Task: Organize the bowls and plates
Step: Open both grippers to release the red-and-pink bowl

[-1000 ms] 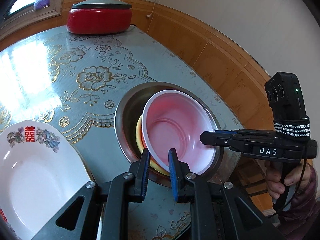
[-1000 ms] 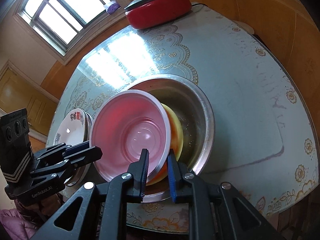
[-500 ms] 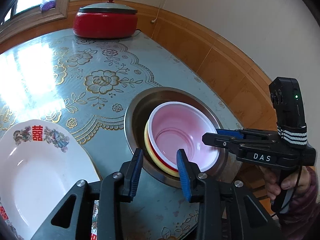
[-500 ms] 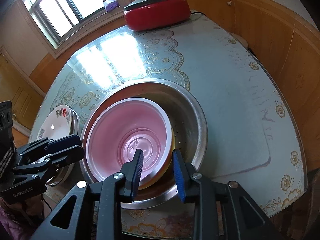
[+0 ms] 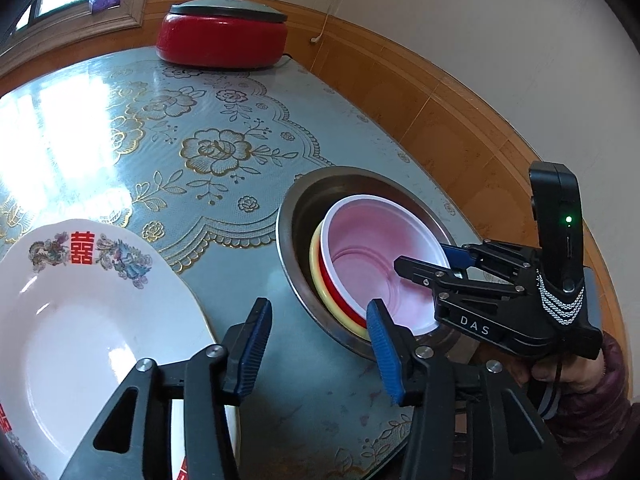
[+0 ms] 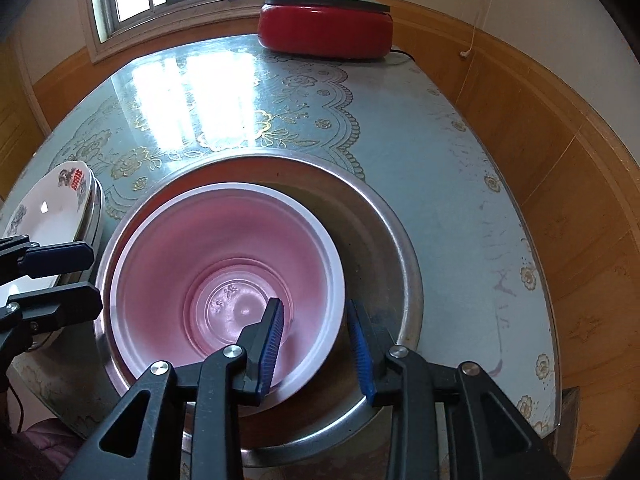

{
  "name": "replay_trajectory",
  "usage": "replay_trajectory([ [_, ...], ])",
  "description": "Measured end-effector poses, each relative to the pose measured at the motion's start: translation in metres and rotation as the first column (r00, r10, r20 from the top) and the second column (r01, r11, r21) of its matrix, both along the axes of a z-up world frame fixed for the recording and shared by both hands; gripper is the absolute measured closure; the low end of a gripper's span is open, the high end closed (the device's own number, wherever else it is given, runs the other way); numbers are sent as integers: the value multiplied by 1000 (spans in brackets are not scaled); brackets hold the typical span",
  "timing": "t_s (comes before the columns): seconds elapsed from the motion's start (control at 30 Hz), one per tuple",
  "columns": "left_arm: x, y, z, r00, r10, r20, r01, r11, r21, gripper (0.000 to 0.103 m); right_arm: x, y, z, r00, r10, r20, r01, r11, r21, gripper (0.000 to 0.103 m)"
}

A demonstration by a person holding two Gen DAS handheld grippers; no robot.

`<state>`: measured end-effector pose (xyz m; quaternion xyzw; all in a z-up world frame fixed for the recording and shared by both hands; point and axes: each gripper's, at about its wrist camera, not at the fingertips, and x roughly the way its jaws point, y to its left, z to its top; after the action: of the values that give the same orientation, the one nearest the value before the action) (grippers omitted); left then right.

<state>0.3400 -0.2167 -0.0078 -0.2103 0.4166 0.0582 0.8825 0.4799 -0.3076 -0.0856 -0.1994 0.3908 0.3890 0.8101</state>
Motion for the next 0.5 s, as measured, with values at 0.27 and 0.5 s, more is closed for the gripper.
replay_trajectory([
  [0.27, 4, 1, -4, 1000, 1, -18, -1, 1000, 16, 49, 18, -2, 5, 999, -54, -5, 55, 996, 73, 71],
  [0.5, 4, 3, -3, 1000, 6, -13, -6, 1000, 18, 54, 34, -20, 16, 994, -89, -70, 100, 977, 186, 69],
])
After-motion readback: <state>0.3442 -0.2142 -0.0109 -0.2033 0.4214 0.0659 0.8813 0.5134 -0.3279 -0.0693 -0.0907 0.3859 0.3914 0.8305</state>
